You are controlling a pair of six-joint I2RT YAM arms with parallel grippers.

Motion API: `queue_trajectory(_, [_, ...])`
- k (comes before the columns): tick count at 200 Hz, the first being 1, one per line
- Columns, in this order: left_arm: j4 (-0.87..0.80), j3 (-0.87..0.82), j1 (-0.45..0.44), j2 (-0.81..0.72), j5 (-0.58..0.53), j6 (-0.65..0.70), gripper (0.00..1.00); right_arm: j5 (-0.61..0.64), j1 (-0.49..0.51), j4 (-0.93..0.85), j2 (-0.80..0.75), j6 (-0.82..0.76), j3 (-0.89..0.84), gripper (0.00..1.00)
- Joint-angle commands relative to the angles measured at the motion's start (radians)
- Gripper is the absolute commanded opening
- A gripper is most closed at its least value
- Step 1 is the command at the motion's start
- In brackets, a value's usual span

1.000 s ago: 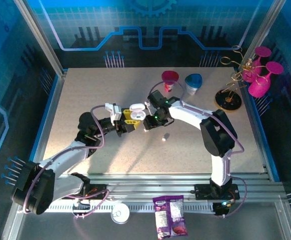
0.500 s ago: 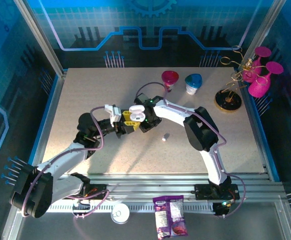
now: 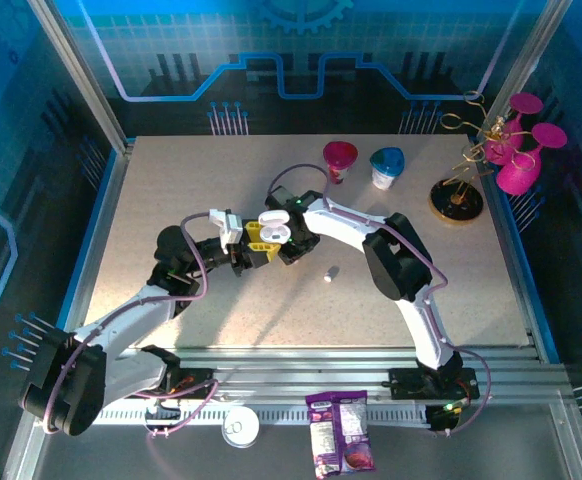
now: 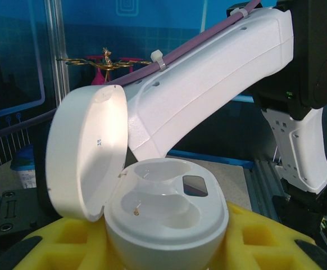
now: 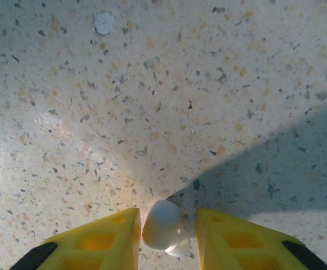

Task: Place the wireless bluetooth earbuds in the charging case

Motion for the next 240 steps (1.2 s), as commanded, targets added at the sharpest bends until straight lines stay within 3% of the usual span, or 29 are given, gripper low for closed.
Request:
queue_trajectory(1, [0.006, -0.013, 0.006, -0.006, 0.015, 0.022, 0.26, 0.014, 0.012, -0.039, 0.029, -0.012, 0.040, 0.32])
queue_trajectory(95, [0.012, -0.021, 0.007, -0.003, 0.013, 0.023, 0.26, 0.014, 0.013, -0.059, 0.060, -0.007, 0.068, 0.21])
queue_trajectory(142, [0.013, -0.023, 0.007, 0.002, 0.006, 0.015, 0.26, -0.031, -0.008, -0.016, -0.014, 0.018, 0.018, 0.18])
queue_trajectory(175, [0.022, -0.018, 0.007, 0.005, 0.009, -0.004, 0.26, -0.183, -0.076, 0.091, -0.153, 0.077, -0.107, 0.16])
queue_trajectory(240, [0.042, -0.016, 0.007, 0.013, 0.014, -0.034, 0.26, -0.751, -0.315, 0.379, -0.439, 0.264, -0.444, 0.17])
